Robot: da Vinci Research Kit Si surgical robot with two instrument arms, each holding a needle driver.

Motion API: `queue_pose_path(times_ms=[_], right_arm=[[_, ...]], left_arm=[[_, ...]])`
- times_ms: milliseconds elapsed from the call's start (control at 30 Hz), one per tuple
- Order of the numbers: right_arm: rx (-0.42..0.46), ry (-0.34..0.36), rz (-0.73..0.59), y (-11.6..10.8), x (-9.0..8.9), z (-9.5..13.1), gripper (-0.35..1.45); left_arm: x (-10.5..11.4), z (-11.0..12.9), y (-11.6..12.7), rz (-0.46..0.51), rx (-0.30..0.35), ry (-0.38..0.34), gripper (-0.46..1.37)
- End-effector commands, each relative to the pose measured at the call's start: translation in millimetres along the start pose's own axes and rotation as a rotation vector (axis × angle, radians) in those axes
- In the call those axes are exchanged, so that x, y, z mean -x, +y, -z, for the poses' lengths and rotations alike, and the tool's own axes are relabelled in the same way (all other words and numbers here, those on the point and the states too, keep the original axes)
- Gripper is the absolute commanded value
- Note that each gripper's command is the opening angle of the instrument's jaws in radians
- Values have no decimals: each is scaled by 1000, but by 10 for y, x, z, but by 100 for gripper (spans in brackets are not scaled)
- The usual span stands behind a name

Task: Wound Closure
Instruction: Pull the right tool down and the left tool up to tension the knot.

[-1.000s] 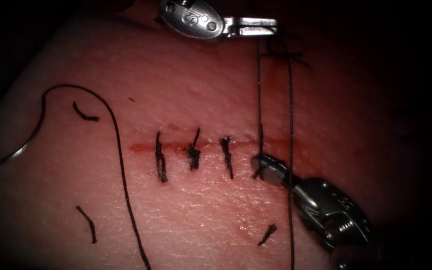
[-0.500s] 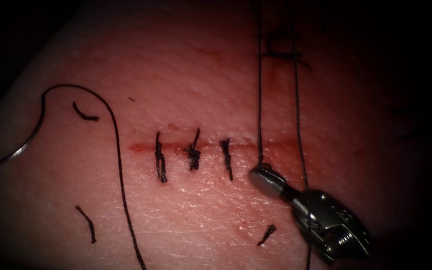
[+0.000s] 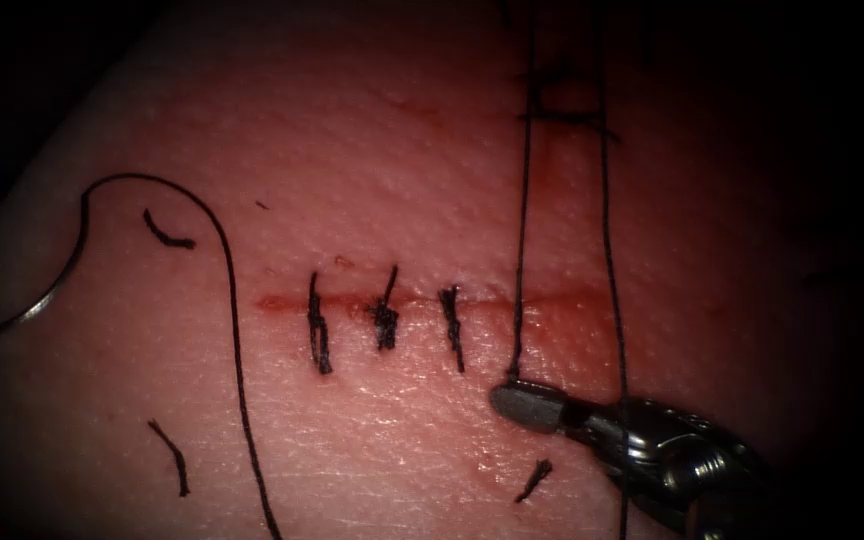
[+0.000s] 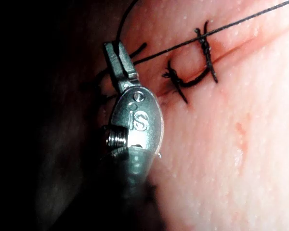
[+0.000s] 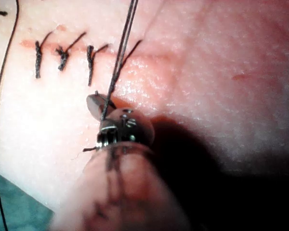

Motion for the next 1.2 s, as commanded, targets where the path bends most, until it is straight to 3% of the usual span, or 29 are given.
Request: queue_pose_path(times_ms=[33, 233, 433, 667, 867, 1000, 1200], right_arm=[[-3, -12, -19, 1, -3, 0, -35], [-7, -34, -75, 1, -4, -1, -35], [-16, -33, -100, 0, -7, -5, -35], [-24, -44, -164, 7, -12, -12, -35], [-19, -85, -199, 3, 0, -12, -35], [-15, -117, -200, 0, 11, -13, -35], [-20, -136, -203, -3, 18, -10, -35]], left_arm=[[2, -3, -2, -8, 2, -5, -35], [19, -22, -18, -44, -22, -24, -35], [45, -36, -34, -140, -44, -106, -35], [78, -33, -23, -209, -26, -151, -35], [115, -24, -13, -221, -29, -165, -35], [128, -21, -11, -210, -32, -169, -35], [129, -23, -13, -210, -34, -172, -35]])
